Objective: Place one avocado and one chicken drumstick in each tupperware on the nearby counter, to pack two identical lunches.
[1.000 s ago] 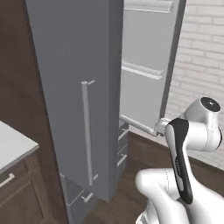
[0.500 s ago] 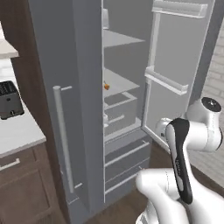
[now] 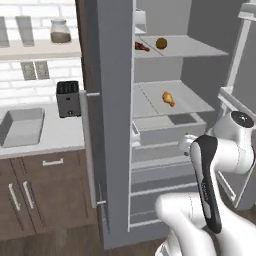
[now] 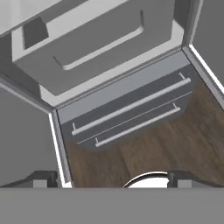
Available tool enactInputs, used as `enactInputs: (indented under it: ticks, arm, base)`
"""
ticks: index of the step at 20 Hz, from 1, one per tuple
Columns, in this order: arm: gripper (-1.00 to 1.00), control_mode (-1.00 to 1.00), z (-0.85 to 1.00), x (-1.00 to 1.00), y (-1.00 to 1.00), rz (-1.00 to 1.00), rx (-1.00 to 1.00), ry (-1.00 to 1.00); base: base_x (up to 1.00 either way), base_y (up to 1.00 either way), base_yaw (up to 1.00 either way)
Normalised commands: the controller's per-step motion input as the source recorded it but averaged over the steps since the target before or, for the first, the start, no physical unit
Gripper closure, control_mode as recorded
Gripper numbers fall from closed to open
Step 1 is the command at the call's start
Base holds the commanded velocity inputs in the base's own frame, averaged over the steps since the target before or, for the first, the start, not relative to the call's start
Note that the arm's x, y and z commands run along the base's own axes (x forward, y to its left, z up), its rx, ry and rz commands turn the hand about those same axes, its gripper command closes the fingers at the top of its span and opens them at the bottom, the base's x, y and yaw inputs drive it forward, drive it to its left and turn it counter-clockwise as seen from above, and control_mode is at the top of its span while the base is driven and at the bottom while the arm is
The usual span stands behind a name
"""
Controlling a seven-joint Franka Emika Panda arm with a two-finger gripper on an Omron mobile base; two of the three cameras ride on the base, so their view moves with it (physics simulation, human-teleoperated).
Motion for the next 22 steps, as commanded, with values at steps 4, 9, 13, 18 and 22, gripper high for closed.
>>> enactInputs:
  ticks: [4, 9, 13, 18, 22]
  arm:
    - [-1.00, 1.00, 0.00, 0.00, 0.00, 0.00, 0.00, 0.00]
    - [-1.00, 1.00, 0.00, 0.00, 0.00, 0.00, 0.00, 0.00]
    - [-1.00, 1.00, 0.00, 0.00, 0.00, 0.00, 0.00, 0.00]
    - [-1.00, 1.00, 0.00, 0.00, 0.00, 0.00, 0.00, 0.00]
    - [-1.00, -1.00, 0.00, 0.98, -0.24, 0.00, 0.06, -0.04]
  base:
    - [0.41, -0.55, 0.57]
    - [0.69, -0.13, 0.23]
    - [0.87, 0.00, 0.00]
    - [0.86, -0.01, 0.00]
    - [0.00, 0.00, 0.00]
